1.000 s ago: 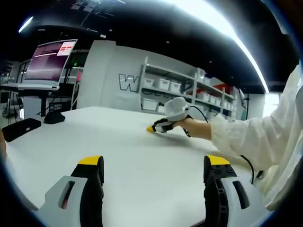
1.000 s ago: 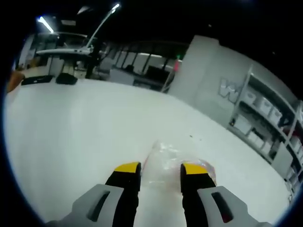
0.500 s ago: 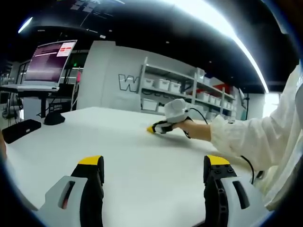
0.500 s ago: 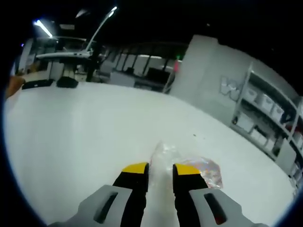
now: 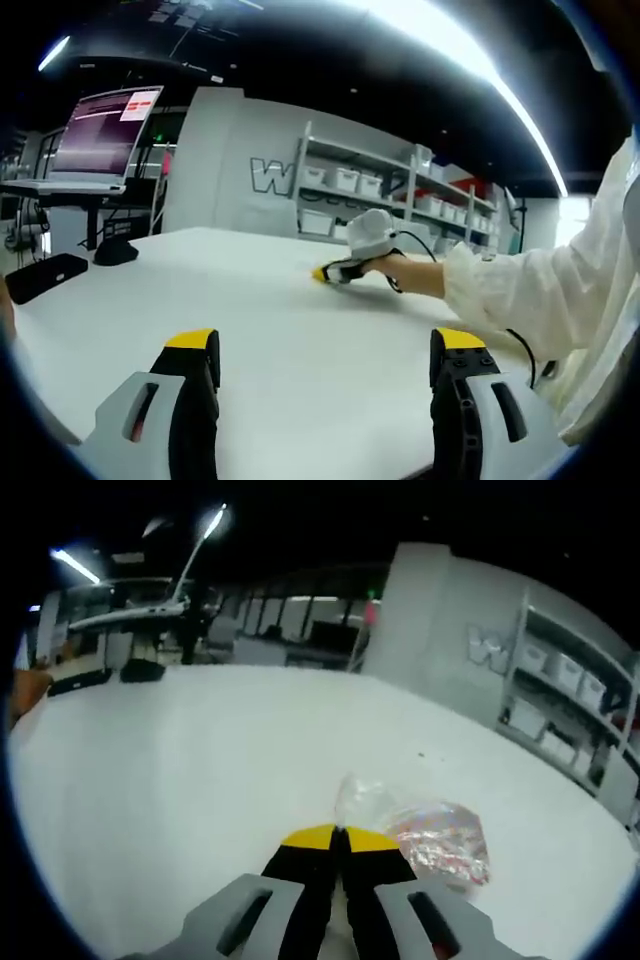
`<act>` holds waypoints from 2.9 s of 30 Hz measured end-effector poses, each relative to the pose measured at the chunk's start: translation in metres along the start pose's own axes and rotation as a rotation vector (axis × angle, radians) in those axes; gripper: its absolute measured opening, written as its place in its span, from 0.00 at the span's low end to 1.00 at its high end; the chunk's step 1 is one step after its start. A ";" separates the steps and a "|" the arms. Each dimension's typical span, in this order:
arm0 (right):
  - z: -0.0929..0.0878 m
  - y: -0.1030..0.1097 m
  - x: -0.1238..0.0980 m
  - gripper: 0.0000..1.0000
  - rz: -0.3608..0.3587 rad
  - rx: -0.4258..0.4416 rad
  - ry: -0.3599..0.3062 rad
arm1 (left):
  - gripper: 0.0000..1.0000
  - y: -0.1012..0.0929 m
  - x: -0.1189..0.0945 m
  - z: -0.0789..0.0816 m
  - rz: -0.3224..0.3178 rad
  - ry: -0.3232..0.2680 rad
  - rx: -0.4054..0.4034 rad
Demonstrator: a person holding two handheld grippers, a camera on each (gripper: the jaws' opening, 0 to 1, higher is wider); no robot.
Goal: Open the resealable bag by pulling the two sides of the seal apart until the entire bag opening is separated and visibly accessible.
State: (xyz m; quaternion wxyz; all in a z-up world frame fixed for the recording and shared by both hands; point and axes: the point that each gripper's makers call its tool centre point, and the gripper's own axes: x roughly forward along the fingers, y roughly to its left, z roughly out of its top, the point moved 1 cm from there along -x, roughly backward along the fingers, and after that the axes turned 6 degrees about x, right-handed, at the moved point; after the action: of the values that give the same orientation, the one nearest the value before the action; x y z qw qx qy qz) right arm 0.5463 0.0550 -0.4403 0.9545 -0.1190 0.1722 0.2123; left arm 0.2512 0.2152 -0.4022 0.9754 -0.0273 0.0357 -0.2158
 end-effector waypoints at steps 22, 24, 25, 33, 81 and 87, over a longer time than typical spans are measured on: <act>0.060 -0.049 -0.036 0.00 -0.140 0.004 -0.190 | 0.85 -0.003 -0.004 0.000 0.001 -0.003 0.000; 0.064 -0.056 -0.038 0.00 -0.151 0.003 -0.199 | 0.85 -0.003 -0.004 0.001 0.000 -0.004 0.000; 0.066 -0.059 -0.039 0.00 -0.155 0.005 -0.205 | 0.85 -0.003 -0.004 0.001 0.000 -0.004 0.001; 0.085 -0.081 -0.058 0.00 -0.185 0.035 -0.259 | 0.85 -0.004 -0.006 0.002 0.002 -0.007 0.003; 0.102 -0.071 -0.147 0.00 -0.104 -0.050 -0.335 | 0.85 -0.022 -0.005 0.010 -0.037 -0.009 0.033; 0.101 -0.070 -0.158 0.00 -0.095 -0.057 -0.339 | 0.85 -0.023 -0.004 0.009 -0.042 -0.007 0.033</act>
State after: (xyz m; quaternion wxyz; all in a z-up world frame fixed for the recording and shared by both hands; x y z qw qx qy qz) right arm 0.4707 -0.0336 -0.2775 0.9751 -0.1166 -0.0034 0.1886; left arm 0.2381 0.1962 -0.3918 0.9711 -0.0129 0.0283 -0.2367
